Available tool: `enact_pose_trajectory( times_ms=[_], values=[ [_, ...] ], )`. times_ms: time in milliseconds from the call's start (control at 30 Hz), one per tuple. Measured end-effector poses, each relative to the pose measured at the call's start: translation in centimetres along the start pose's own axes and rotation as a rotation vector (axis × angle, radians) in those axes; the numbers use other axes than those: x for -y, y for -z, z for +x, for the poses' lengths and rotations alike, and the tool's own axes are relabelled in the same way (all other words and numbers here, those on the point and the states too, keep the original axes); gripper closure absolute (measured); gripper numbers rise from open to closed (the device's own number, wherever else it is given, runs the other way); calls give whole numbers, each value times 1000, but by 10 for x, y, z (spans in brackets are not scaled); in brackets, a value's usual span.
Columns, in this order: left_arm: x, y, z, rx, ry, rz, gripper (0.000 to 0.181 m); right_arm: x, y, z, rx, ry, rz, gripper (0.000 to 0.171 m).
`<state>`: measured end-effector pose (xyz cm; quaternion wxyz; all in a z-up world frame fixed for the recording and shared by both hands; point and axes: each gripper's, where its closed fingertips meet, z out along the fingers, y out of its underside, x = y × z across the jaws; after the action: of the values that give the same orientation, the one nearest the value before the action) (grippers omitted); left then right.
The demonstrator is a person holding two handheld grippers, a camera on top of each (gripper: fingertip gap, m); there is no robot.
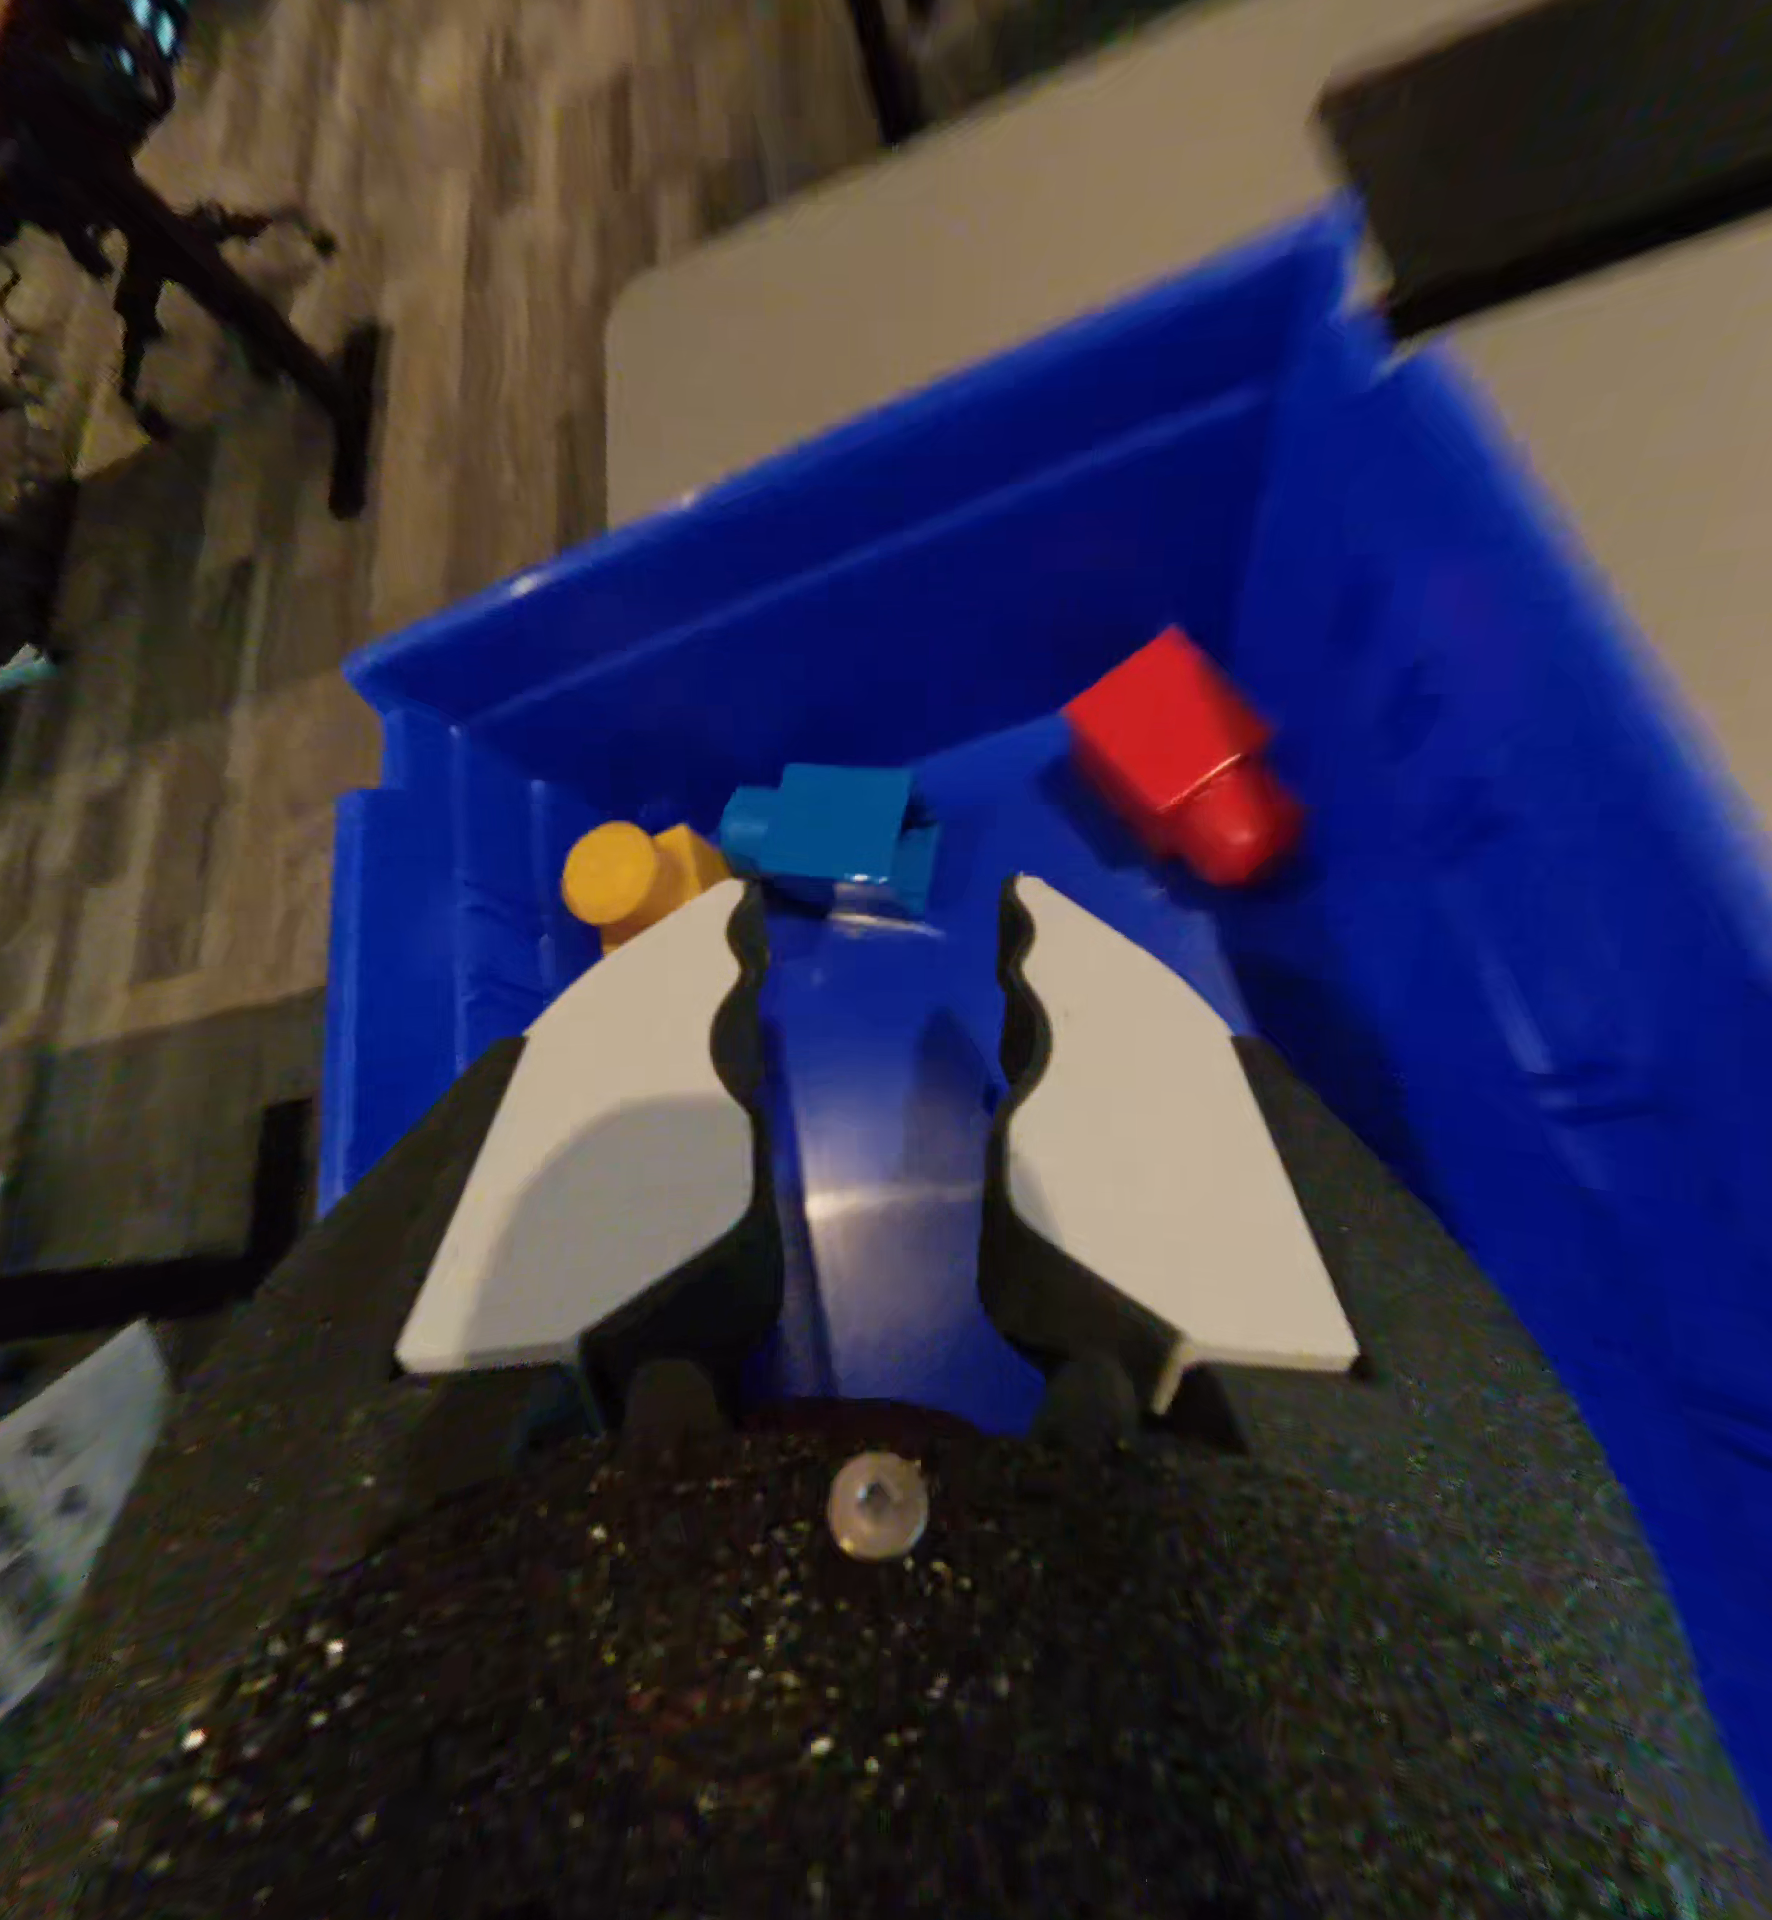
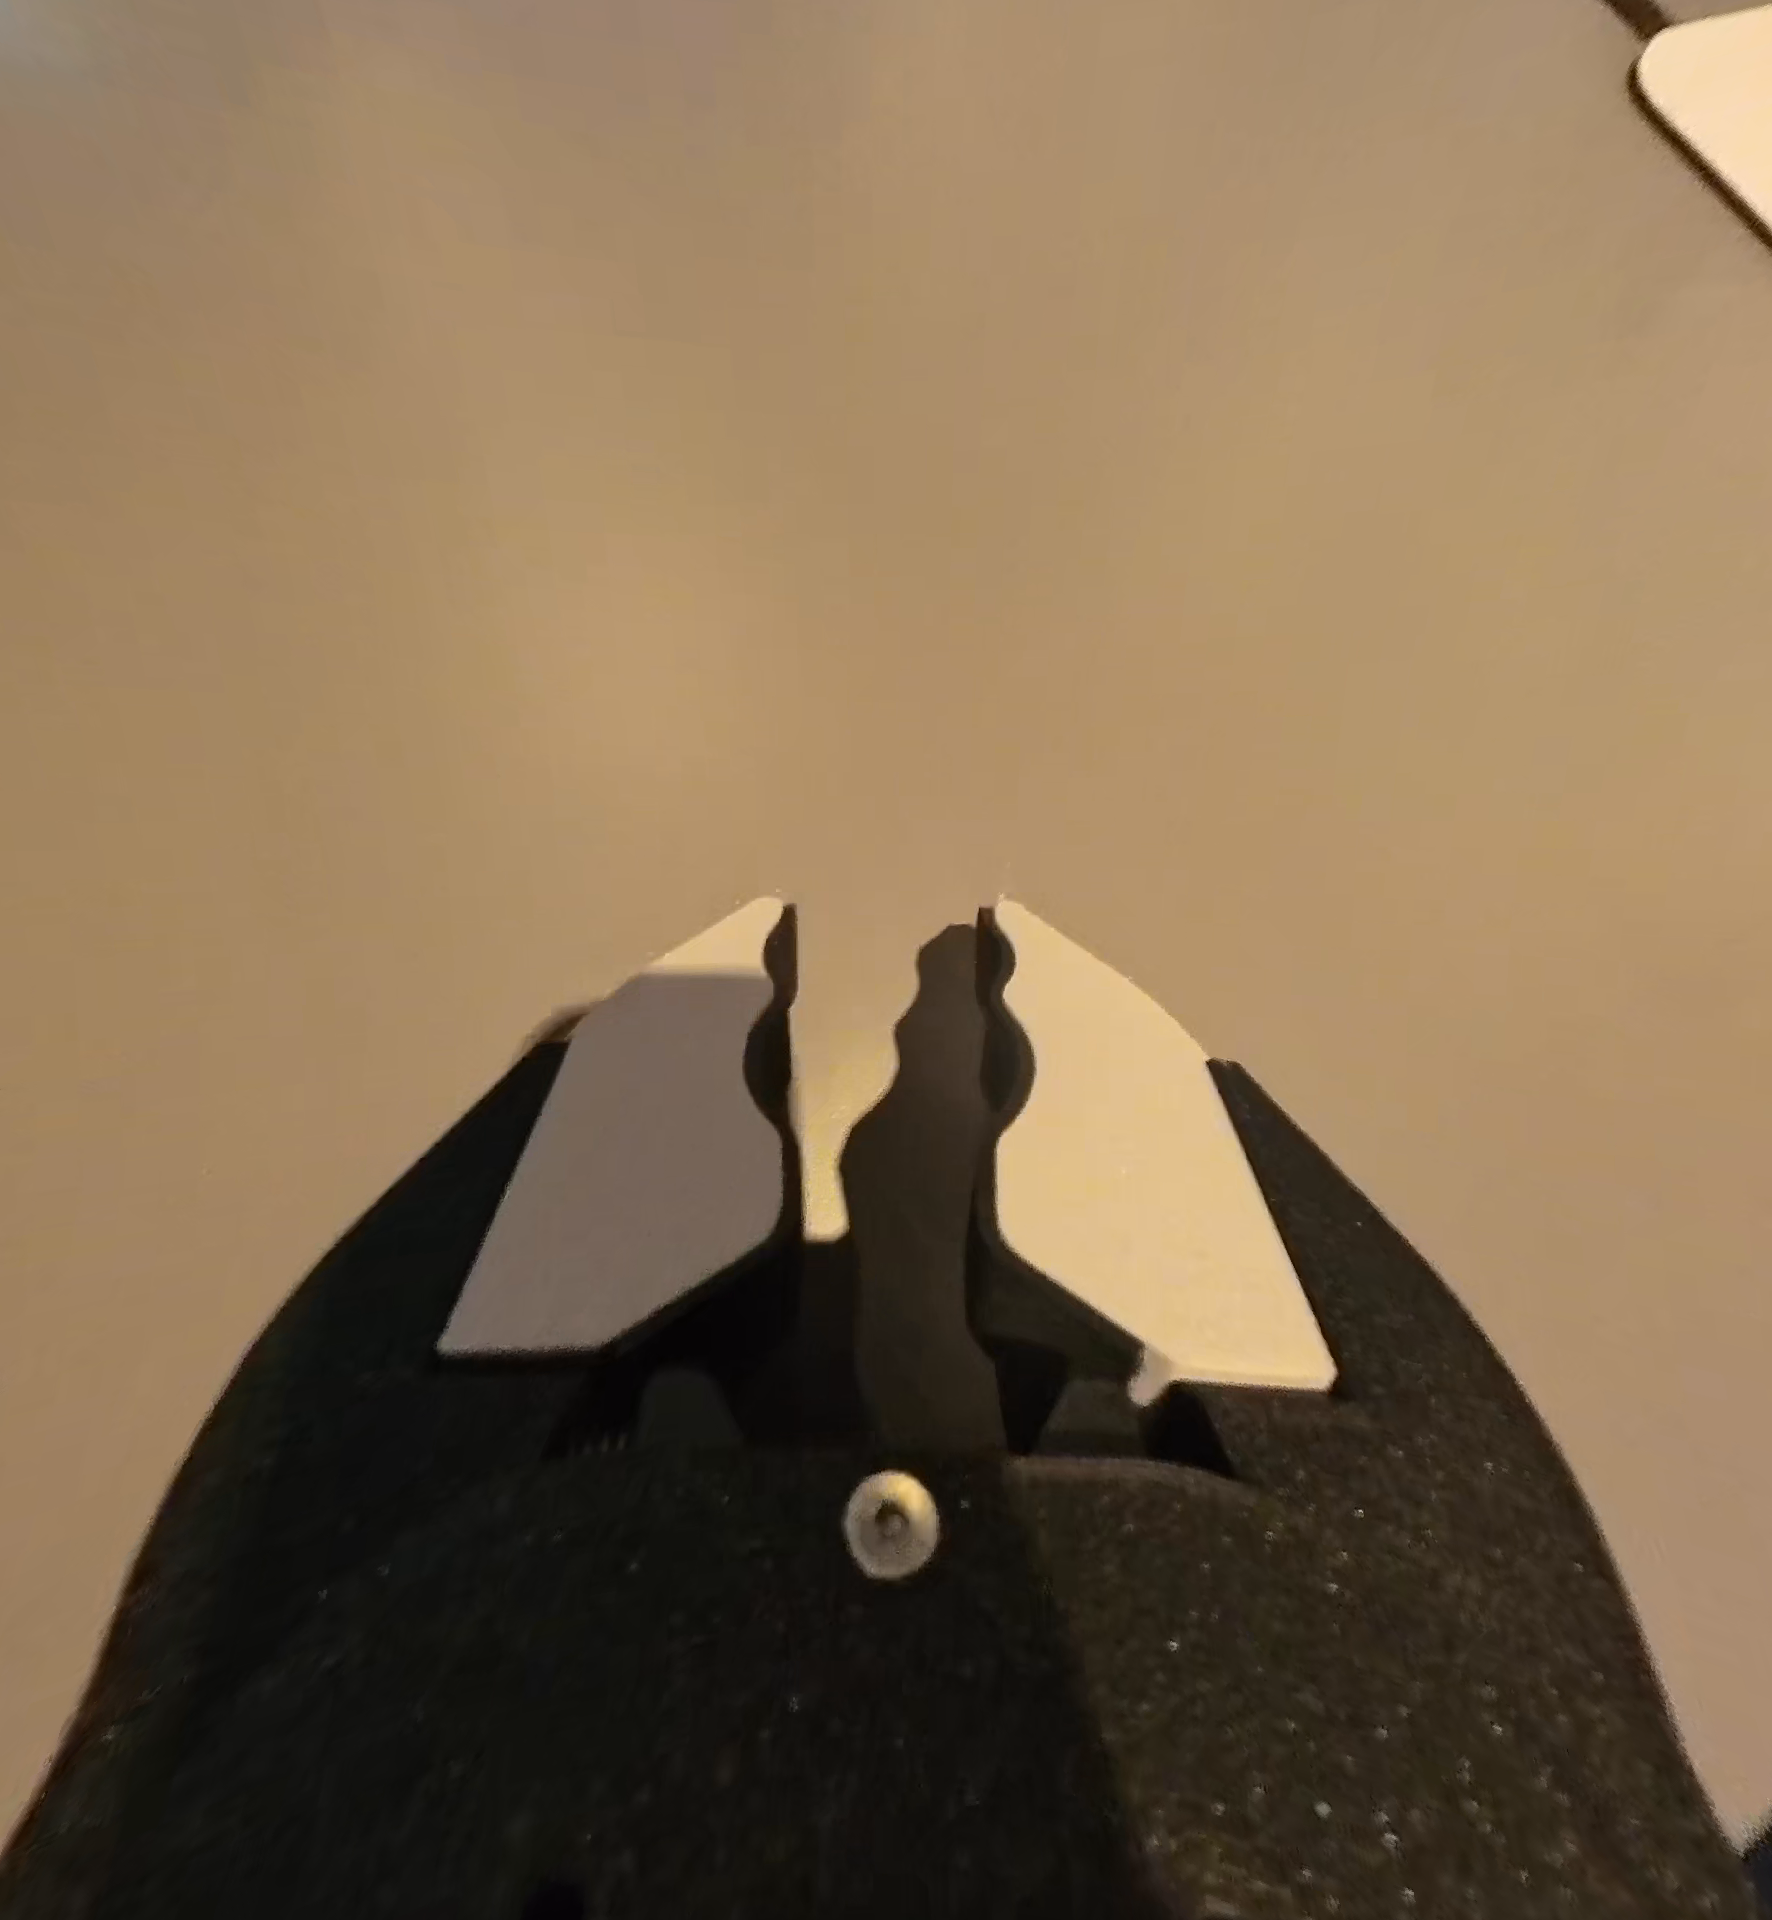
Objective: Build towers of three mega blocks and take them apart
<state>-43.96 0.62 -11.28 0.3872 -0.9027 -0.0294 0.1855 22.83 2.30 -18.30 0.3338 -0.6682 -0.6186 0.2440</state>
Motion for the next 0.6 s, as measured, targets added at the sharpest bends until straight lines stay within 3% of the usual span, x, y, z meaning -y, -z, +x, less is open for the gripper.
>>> enact_pose_trajectory(
  times_ms=[133,367,500,600],
  values=[
    [-17,-42,-5,51,-185,-108,139,-5,-8,0,22,-15,-67,140],
    [-22,-77,-16,159,-371,-212,148,-2,-13,10,57,-131,-68,145],
    [-13,-73,-25,224,-373,-154,171,1,-17,13,46,-124,-71,147],
    [6,-54,-13,156,-281,-25,178,2,-19,13,41,-108,-74,146]
  ],
)
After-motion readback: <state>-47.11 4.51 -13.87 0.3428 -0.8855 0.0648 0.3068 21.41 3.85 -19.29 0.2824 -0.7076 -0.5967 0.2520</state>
